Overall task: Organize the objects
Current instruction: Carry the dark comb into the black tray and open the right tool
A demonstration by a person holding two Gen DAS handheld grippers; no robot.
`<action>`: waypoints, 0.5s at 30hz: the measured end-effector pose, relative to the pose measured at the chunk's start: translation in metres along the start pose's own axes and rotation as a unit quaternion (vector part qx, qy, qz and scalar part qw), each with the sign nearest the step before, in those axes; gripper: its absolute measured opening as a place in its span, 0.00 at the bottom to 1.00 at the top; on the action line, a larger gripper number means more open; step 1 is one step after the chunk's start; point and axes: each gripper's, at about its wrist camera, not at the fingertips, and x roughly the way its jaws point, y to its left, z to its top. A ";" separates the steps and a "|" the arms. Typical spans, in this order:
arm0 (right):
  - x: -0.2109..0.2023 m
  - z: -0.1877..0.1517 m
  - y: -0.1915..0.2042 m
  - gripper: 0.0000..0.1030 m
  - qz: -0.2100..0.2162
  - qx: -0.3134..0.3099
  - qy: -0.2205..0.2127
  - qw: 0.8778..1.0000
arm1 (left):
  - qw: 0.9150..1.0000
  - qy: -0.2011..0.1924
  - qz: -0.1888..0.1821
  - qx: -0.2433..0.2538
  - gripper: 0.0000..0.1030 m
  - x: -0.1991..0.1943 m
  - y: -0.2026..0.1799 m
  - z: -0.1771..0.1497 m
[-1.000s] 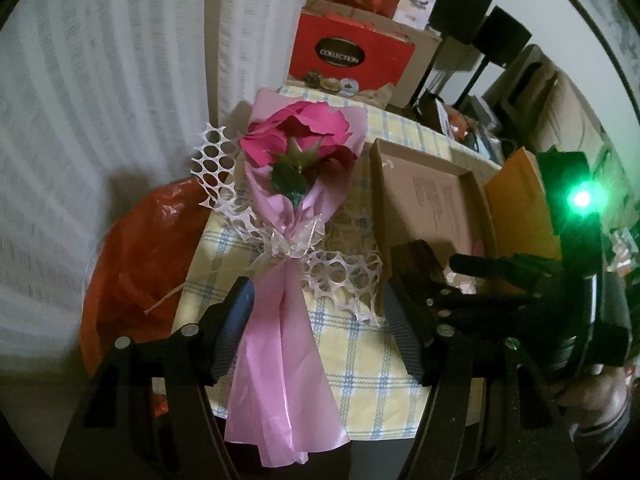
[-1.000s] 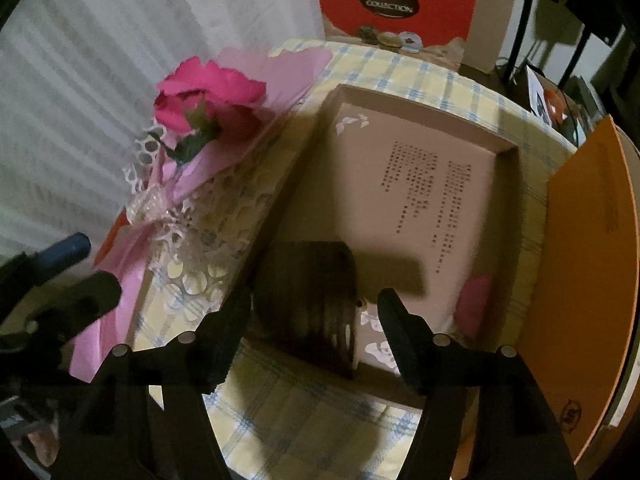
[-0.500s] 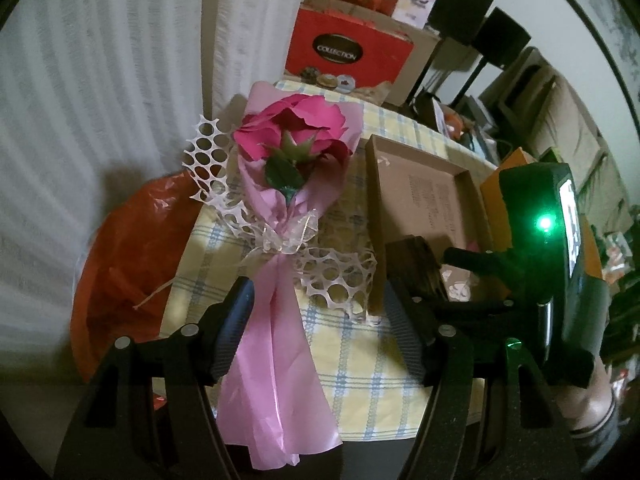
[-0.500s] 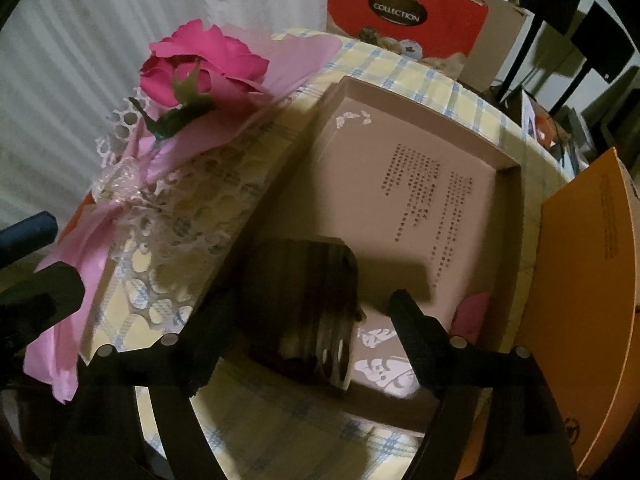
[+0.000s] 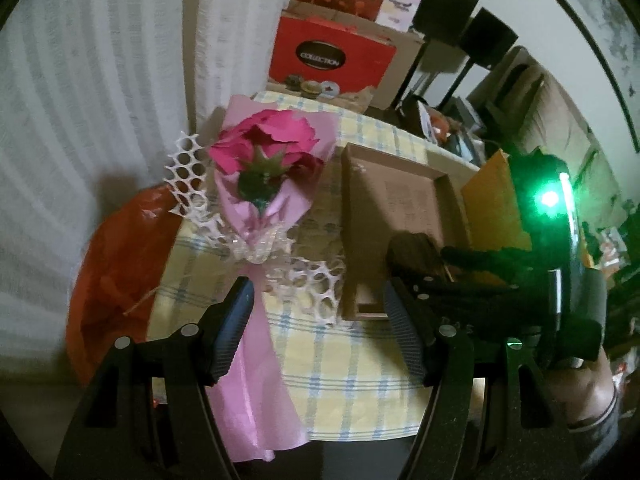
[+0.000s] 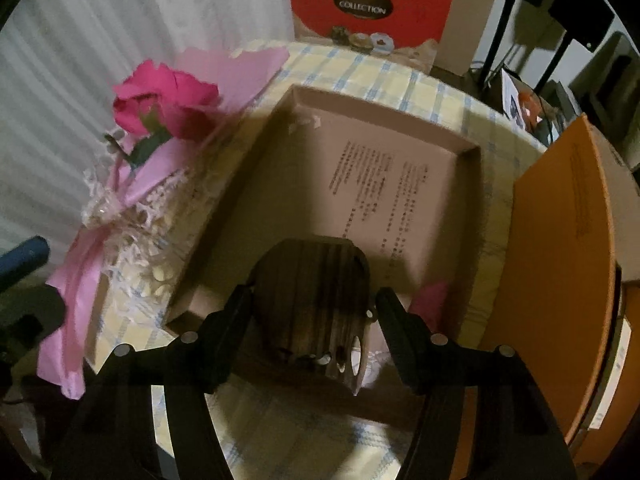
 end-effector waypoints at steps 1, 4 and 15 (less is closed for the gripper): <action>-0.005 0.001 0.000 0.64 0.002 0.000 -0.005 1.000 | 1.000 0.003 -0.008 -0.005 0.63 0.000 -0.001 0.001; -0.019 0.003 0.000 0.64 0.008 -0.001 -0.017 1.000 | 0.999 0.008 -0.039 -0.025 0.63 0.002 -0.002 0.006; -0.074 -0.011 0.010 0.64 0.032 -0.024 -0.056 0.998 | 0.980 0.047 -0.168 -0.099 0.61 0.023 -0.015 0.023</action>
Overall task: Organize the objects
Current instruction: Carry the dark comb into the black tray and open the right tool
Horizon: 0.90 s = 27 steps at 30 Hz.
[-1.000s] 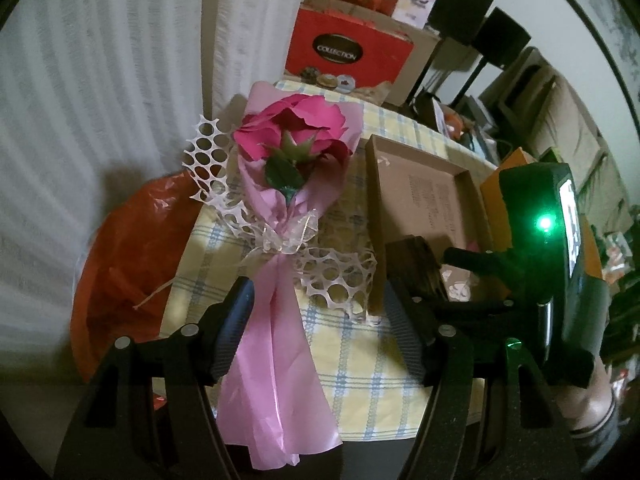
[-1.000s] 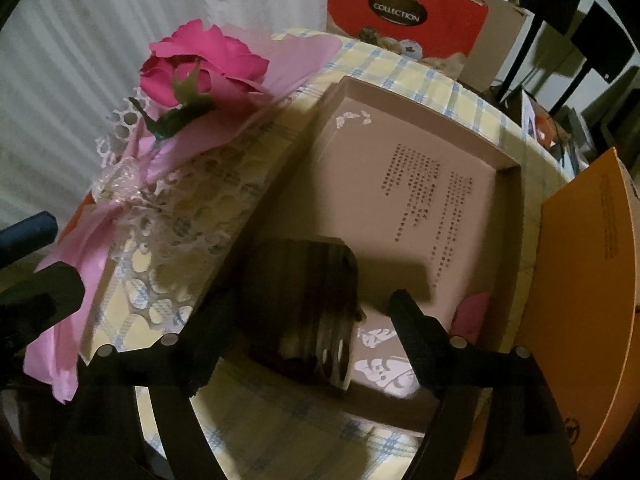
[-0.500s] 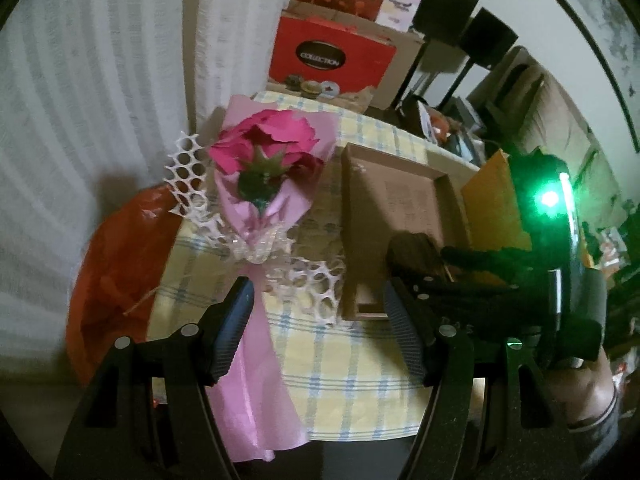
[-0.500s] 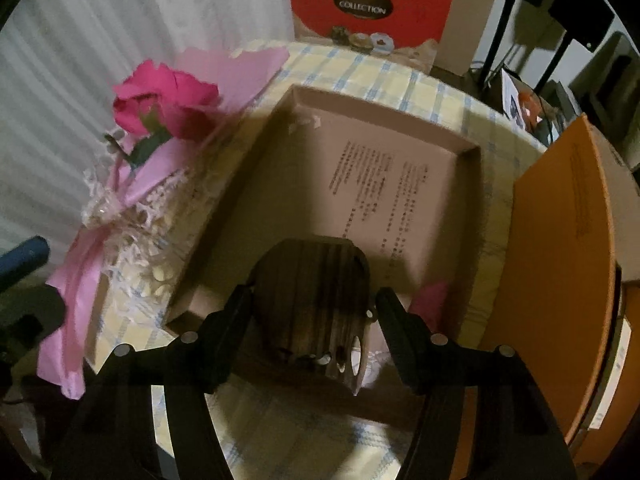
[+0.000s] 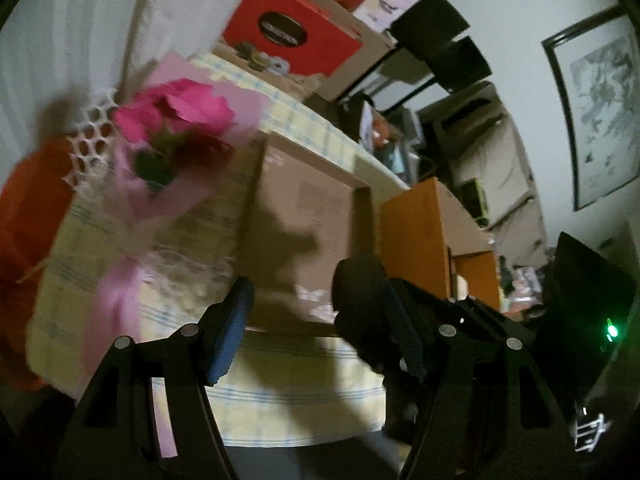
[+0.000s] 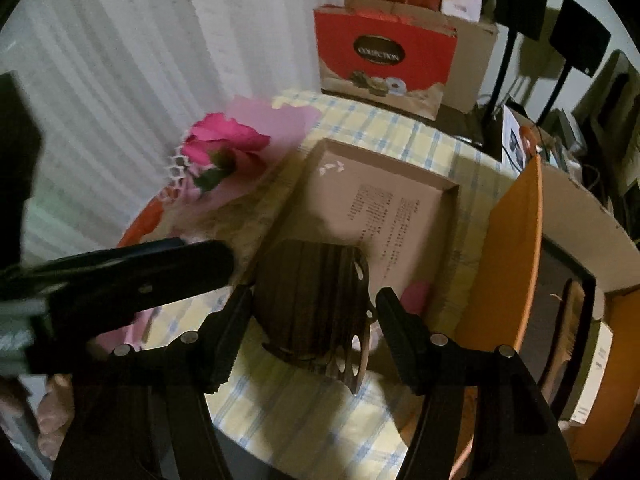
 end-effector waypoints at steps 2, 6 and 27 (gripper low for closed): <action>-0.006 -0.002 0.002 0.64 0.002 -0.005 -0.003 1.000 | 1.000 0.007 -0.010 0.001 0.59 0.006 -0.005 0.000; -0.016 -0.007 0.001 0.64 0.003 -0.008 -0.008 1.000 | 0.999 0.022 -0.029 0.007 0.35 0.016 -0.018 -0.002; -0.066 -0.028 -0.082 0.64 -0.029 0.055 -0.031 0.998 | 0.995 0.057 -0.041 0.075 0.19 0.068 -0.125 -0.003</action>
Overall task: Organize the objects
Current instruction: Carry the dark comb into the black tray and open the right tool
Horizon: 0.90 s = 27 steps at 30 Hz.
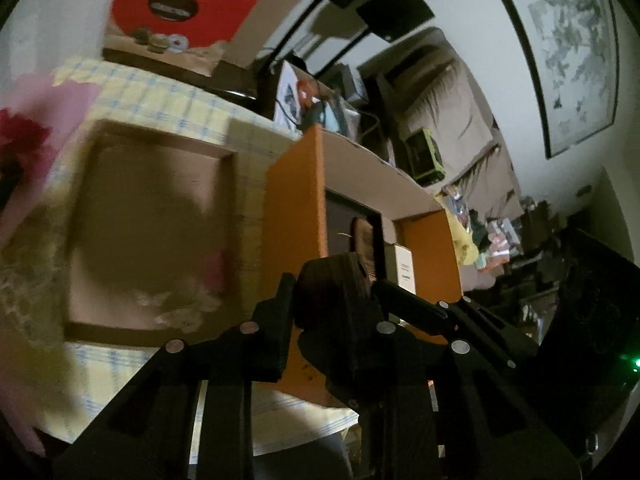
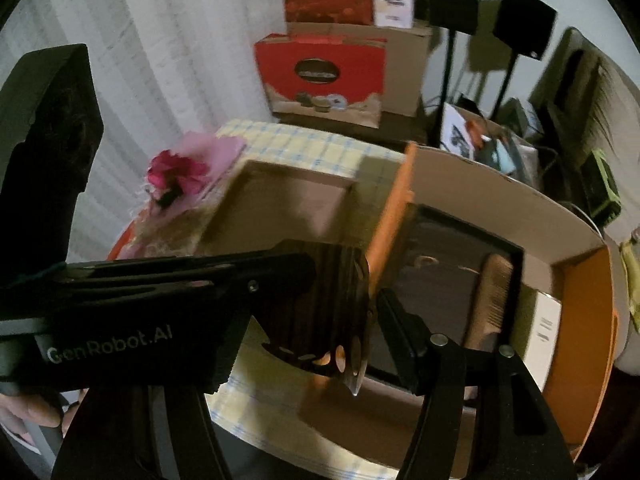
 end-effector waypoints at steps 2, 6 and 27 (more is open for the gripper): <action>-0.003 -0.001 -0.011 0.64 -0.002 0.009 -0.001 1.000 | 1.000 0.005 0.001 0.009 0.19 0.007 -0.011 0.001; -0.008 -0.006 -0.036 0.64 -0.008 0.031 -0.003 0.999 | 1.000 0.010 0.012 0.027 0.20 0.020 -0.030 0.002; 0.059 -0.008 -0.113 0.64 -0.012 0.150 0.058 0.987 | 0.993 -0.044 0.078 0.070 0.45 -0.014 -0.030 -0.004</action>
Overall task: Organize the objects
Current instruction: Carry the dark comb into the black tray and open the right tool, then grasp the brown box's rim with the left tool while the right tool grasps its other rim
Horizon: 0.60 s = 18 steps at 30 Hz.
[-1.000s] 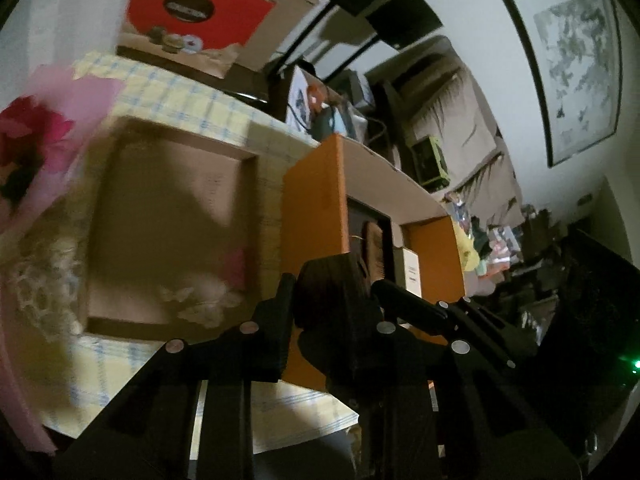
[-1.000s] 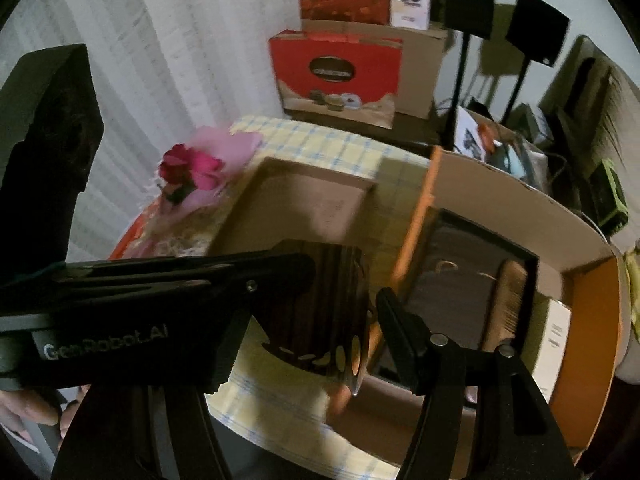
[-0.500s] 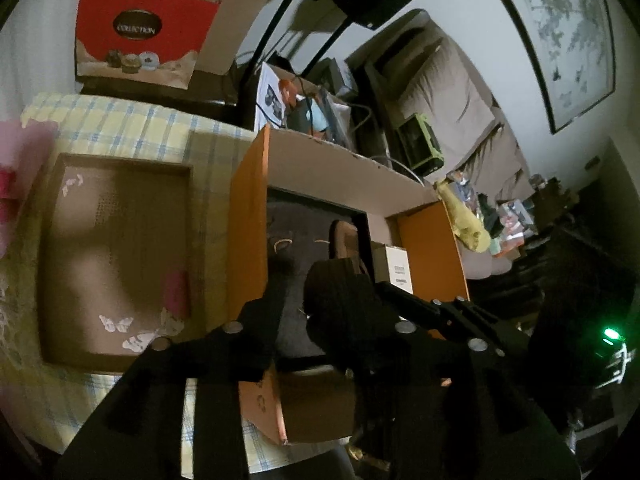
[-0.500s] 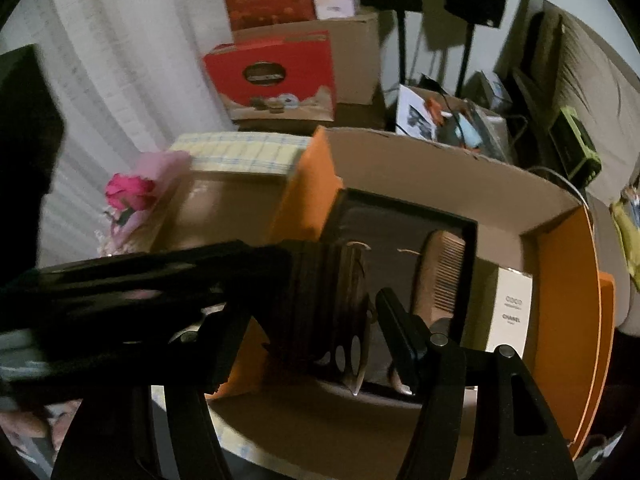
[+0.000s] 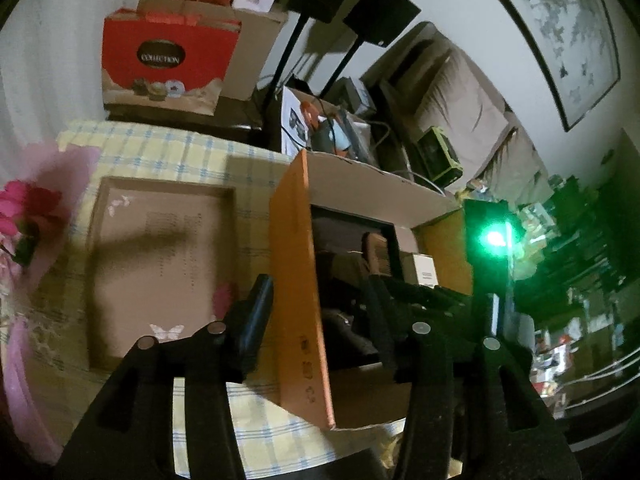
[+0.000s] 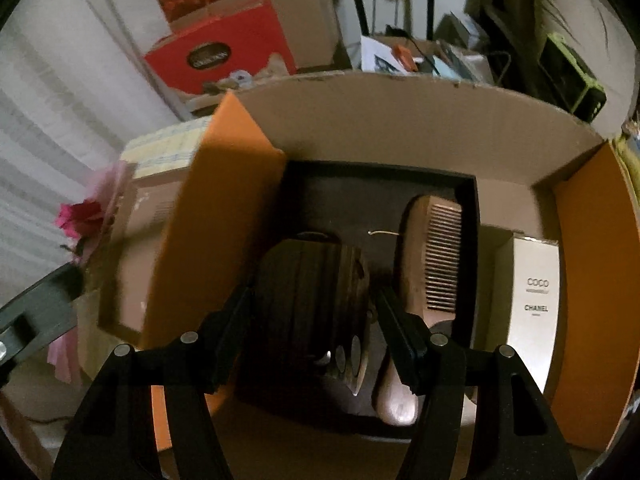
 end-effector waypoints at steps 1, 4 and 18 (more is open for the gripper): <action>0.003 0.000 0.000 0.64 -0.004 0.001 0.003 1.000 | 1.000 -0.004 0.006 0.005 0.45 -0.003 0.001 -0.001; 0.011 0.001 -0.004 0.64 -0.017 0.006 0.008 1.000 | 1.000 -0.009 0.021 0.016 0.47 -0.006 0.001 -0.004; -0.027 -0.003 -0.005 0.70 -0.022 -0.002 -0.028 0.999 | 0.997 -0.011 0.069 0.034 0.58 -0.014 0.027 -0.019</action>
